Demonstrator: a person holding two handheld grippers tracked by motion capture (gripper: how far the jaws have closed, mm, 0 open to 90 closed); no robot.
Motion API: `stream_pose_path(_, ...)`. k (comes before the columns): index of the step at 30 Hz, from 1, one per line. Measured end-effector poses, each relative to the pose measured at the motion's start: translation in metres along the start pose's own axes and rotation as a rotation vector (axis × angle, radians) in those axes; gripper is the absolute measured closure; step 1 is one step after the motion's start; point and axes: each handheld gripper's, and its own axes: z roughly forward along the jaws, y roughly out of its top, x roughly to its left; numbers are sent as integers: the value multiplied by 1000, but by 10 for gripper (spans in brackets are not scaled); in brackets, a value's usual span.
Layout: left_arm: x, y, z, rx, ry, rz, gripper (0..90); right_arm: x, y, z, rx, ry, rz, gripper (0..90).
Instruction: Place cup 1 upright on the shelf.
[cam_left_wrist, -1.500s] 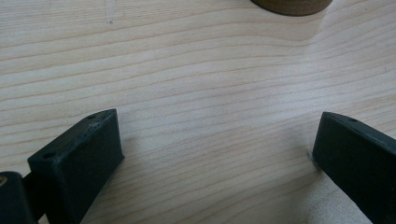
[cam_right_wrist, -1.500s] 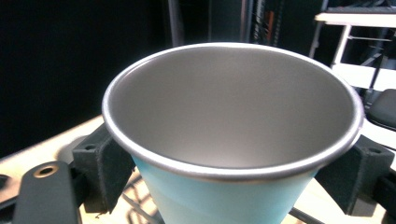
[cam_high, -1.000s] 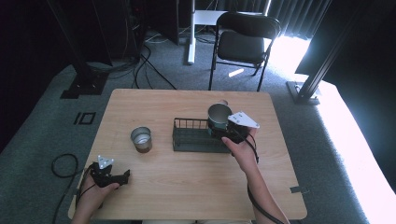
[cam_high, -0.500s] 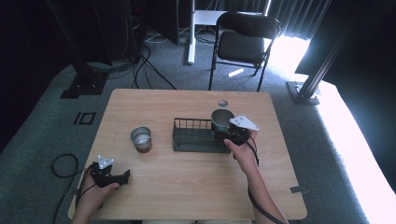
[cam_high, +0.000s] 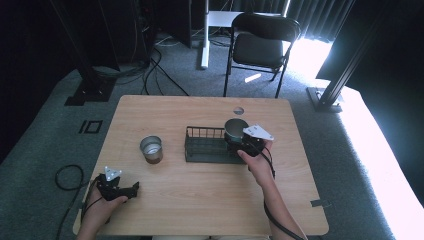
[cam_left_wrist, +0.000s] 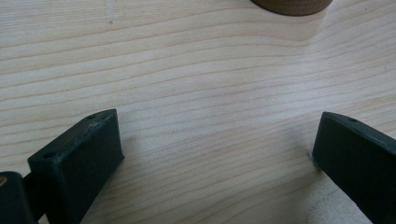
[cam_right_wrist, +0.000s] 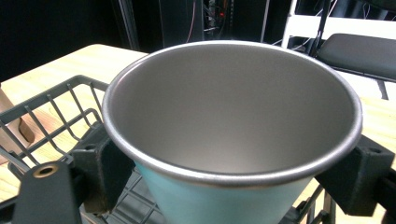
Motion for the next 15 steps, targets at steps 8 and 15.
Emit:
stream_pose_path(8,0,0,0,0,0,0,21,1,0,0,6,21,-17,140)
stream_pose_path(15,0,0,0,0,0,0,21,5,-1,-3,11,23,-44,117)
